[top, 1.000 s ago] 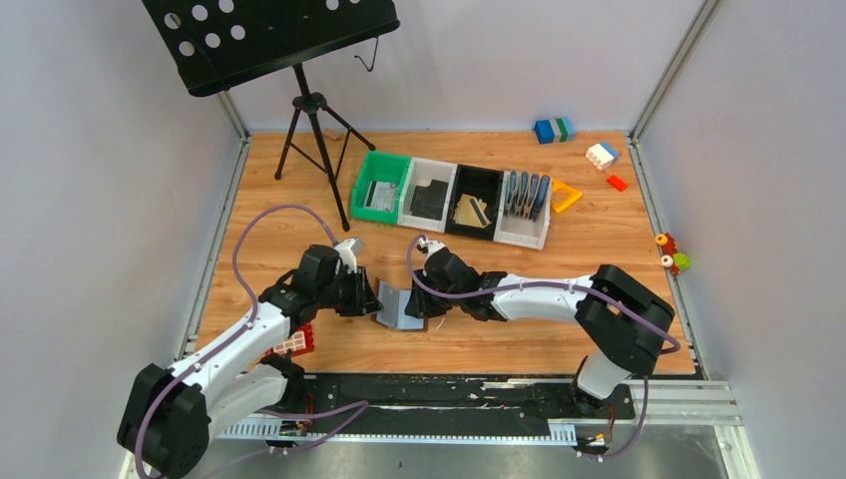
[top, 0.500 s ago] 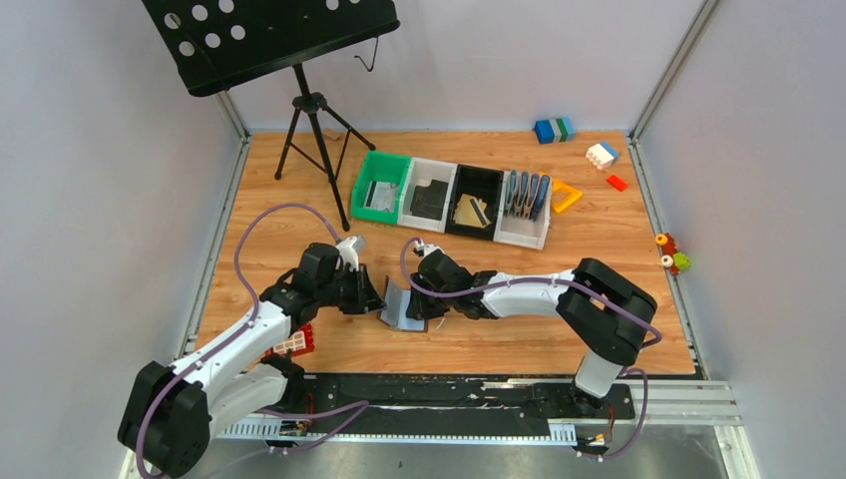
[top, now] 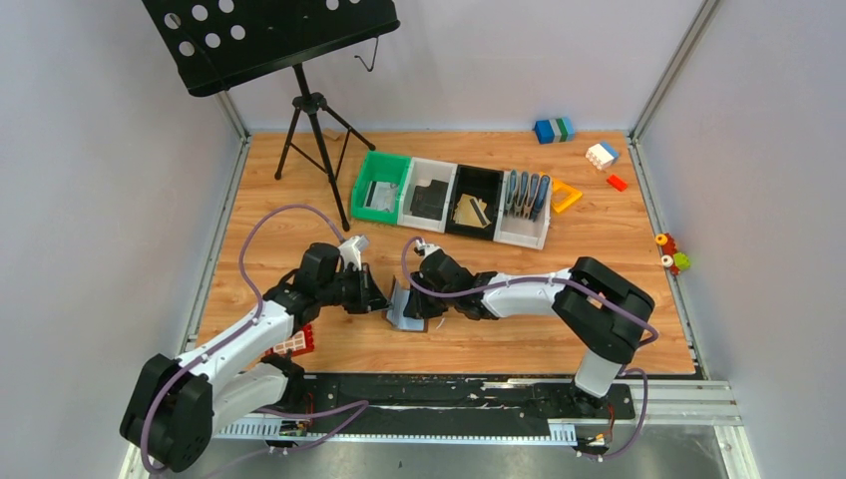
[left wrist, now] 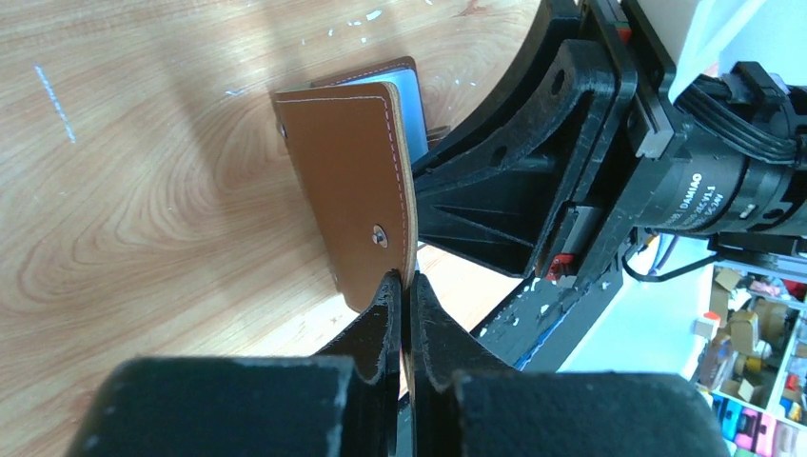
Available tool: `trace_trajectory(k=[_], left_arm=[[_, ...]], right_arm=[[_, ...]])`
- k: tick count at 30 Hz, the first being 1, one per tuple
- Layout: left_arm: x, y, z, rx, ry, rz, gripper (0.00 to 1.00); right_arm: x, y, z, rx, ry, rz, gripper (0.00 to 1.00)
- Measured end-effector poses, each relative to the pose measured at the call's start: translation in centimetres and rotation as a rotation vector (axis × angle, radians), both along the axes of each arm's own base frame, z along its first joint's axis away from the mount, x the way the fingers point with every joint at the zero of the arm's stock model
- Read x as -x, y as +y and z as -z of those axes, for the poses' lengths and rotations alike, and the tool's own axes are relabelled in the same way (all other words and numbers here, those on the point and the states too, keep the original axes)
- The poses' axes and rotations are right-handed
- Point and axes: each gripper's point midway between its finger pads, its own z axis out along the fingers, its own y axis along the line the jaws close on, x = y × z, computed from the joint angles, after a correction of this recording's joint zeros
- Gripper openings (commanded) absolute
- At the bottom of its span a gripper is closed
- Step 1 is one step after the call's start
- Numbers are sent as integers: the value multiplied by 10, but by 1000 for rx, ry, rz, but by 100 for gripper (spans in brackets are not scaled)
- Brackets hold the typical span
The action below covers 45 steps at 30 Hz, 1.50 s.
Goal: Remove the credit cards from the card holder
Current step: Remove the credit card from the card holder.
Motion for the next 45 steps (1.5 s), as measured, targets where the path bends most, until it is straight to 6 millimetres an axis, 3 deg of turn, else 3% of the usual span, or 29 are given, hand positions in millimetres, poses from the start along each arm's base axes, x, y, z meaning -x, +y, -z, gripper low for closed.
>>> trace_trajectory(k=[10, 20, 25, 27, 30, 36, 42, 45], left_arm=[[0, -7, 3, 36, 15, 21, 0], [-1, 5, 11, -37, 13, -17, 0], [1, 12, 17, -76, 24, -34, 1], [1, 12, 18, -77, 26, -33, 1], [2, 11, 19, -75, 35, -28, 3], [3, 9, 20, -69, 44, -18, 4], [3, 9, 19, -64, 42, -15, 4], [3, 8, 19, -64, 42, -15, 5]], right_arm=[[-2, 1, 0, -119, 48, 17, 16], [4, -25, -5, -162, 83, 66, 19], [2, -33, -21, -175, 51, 91, 22], [0, -34, -28, -183, 34, 99, 26], [-3, -36, -34, -188, 16, 114, 40], [-6, -48, -39, -152, -8, 152, 53], [-10, -58, -67, -172, -78, 178, 52], [-10, -57, -70, -178, -91, 166, 44]])
